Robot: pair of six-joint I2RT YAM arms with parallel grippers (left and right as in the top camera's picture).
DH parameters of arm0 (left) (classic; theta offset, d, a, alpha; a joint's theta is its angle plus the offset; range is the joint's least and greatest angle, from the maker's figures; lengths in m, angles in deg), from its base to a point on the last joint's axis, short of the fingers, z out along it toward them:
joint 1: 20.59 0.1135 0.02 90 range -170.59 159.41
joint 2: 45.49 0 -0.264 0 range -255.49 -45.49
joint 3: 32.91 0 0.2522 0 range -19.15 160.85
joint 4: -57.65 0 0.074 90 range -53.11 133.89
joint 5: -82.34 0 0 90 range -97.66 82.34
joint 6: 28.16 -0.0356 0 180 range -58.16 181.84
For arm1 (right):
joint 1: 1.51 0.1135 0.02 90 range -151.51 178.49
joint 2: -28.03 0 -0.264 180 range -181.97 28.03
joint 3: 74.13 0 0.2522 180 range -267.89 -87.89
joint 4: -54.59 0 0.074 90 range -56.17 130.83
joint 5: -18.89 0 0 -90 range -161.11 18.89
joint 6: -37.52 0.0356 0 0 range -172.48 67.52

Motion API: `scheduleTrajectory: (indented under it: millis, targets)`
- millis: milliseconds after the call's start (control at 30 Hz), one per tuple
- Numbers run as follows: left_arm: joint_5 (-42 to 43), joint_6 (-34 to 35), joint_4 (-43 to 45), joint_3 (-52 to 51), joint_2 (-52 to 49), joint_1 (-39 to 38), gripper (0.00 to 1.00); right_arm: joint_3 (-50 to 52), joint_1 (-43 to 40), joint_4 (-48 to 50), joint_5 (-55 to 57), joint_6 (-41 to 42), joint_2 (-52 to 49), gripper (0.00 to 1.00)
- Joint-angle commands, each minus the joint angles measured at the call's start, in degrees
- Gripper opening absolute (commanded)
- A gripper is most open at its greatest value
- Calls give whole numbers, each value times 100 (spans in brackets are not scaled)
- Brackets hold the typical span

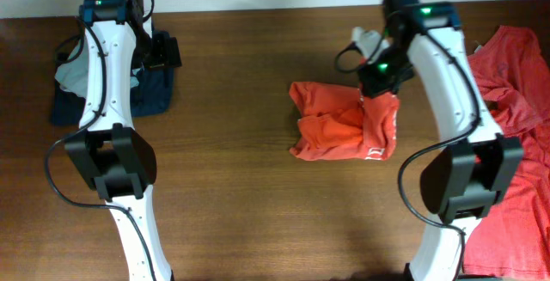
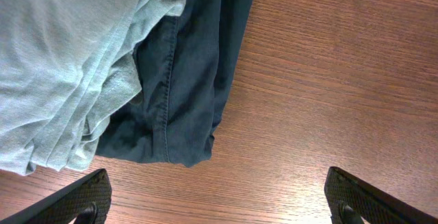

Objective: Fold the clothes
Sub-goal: 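Fold the right end leftward over the bundle with the right gripper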

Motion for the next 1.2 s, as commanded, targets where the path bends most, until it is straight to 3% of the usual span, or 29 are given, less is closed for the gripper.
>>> scheduleTrajectory:
  millis: [0,400,567,800,1167]
  targets:
    - [0,-26,-7,105,120,4,99,175,411,2,105,-57,-28,4]
    - [0,-26,-4,105,120,4,99,1552,1189,1469,-149,358,-96,4]
    - [0,-26,-7,105,120,4,99,1703,1473,1897,-841,361,-96,4]
    - [0,-26,-7,105,120,4,99,1838,1683,2267,-824,450,-96,4]
    - [0,-26,-7,105,120,4,99,2588,1683,3744,-1027,2004,-109,4]
